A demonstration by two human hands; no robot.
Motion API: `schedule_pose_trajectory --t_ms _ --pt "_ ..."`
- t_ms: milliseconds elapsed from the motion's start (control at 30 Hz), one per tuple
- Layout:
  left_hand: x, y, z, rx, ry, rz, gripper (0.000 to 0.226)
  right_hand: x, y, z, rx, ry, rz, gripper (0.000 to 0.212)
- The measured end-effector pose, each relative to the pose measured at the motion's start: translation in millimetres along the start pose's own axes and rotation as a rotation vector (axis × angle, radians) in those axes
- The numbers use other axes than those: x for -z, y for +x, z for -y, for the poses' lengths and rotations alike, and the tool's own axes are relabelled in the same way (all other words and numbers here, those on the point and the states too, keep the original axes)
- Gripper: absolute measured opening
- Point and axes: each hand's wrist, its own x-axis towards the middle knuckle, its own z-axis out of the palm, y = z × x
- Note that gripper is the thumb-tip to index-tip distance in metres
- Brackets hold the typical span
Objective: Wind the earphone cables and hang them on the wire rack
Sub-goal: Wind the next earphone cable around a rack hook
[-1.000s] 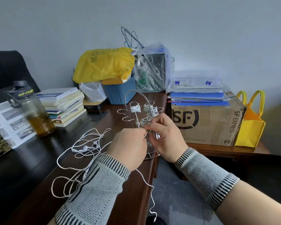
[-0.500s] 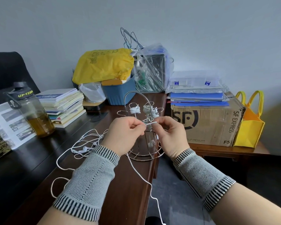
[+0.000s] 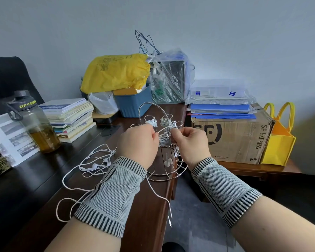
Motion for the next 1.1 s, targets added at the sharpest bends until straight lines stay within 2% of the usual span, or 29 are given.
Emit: schedule_pose_trajectory --t_ms 100,300,600,800,933,1000,1100 --pt "-0.9 -2.9 2.2 -0.066 0.083 0.043 0.026 -0.1 5.1 1.9 -0.027 -0.055 -0.008 0.032" --pt "1.1 -8.7 12.1 -0.109 0.061 0.066 0.024 -2.2 7.0 -1.1 -0.02 -0.134 -0.013 0.025" --pt "2.4 -12.2 19.7 -0.106 -0.106 0.154 0.022 -5.8 -3.5 -7.8 0.233 -0.236 0.037 0.018" --pt "3.7 -11.3 23.3 -0.114 -0.156 0.213 0.022 -8.3 -3.6 -10.7 0.326 -0.257 0.006 0.02" --pt "6.3 -10.5 26.1 -0.143 -0.213 0.257 0.018 -8.0 -11.7 -16.9 0.441 -0.211 -0.018 0.022" --pt "6.8 -8.1 28.0 -0.158 -0.231 0.284 0.015 -9.2 -17.5 -20.5 0.498 -0.194 0.004 0.017" --pt "7.5 -4.7 29.5 -0.177 -0.225 0.327 0.02 -11.7 -23.8 -24.5 0.568 -0.185 0.046 0.019"
